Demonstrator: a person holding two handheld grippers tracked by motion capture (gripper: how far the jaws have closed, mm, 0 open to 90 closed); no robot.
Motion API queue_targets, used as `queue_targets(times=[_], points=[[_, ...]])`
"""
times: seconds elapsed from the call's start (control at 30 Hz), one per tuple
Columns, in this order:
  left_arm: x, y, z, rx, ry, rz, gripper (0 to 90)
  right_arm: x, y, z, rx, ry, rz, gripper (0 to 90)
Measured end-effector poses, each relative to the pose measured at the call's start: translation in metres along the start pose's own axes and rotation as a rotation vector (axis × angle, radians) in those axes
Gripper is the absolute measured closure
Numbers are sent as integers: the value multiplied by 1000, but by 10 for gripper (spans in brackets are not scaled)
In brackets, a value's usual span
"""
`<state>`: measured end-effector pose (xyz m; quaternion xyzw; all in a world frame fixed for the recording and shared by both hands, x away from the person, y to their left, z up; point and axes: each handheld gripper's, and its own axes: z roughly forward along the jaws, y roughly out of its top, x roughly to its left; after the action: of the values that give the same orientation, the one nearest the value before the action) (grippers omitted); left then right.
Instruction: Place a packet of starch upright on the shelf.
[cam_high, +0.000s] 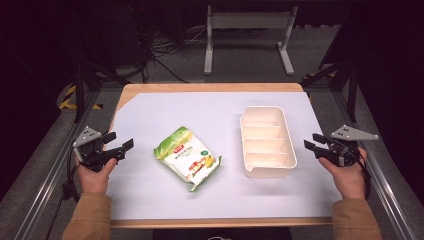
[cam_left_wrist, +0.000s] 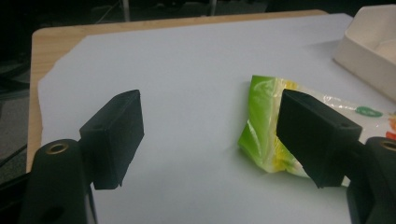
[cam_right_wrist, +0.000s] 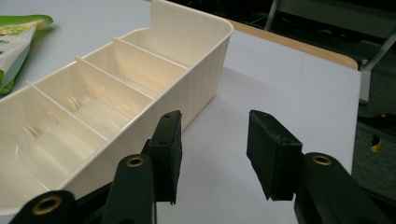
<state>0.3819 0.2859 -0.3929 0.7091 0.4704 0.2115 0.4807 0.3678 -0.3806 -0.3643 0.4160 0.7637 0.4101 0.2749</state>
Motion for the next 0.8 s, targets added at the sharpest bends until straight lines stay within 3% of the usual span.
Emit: queue_targets(times=[0.03, 0.07, 0.17, 0.3, 0.47, 0.57, 0.8], points=[[0, 0, 0, 0, 0, 0, 240, 0, 0, 0, 0, 0, 0, 555], [-2, 0, 2, 17, 7, 31, 240, -1, 1, -1, 1, 3, 9, 564], [-8, 2, 6, 45, -6, 68, 240, -3, 7, -12, -23, 24, 27, 542], [-15, 3, 13, 80, -25, 79, 237, 0, 14, -19, -42, 26, 13, 510], [-18, 5, 18, 103, -46, 51, 235, 6, 21, -22, -71, 59, 7, 490], [-20, 7, 26, 166, -57, 23, 217, 8, 24, -21, -69, 59, 19, 445], [-22, 6, 38, 240, -103, -29, 201, 12, 28, -18, -49, 101, 24, 421]])
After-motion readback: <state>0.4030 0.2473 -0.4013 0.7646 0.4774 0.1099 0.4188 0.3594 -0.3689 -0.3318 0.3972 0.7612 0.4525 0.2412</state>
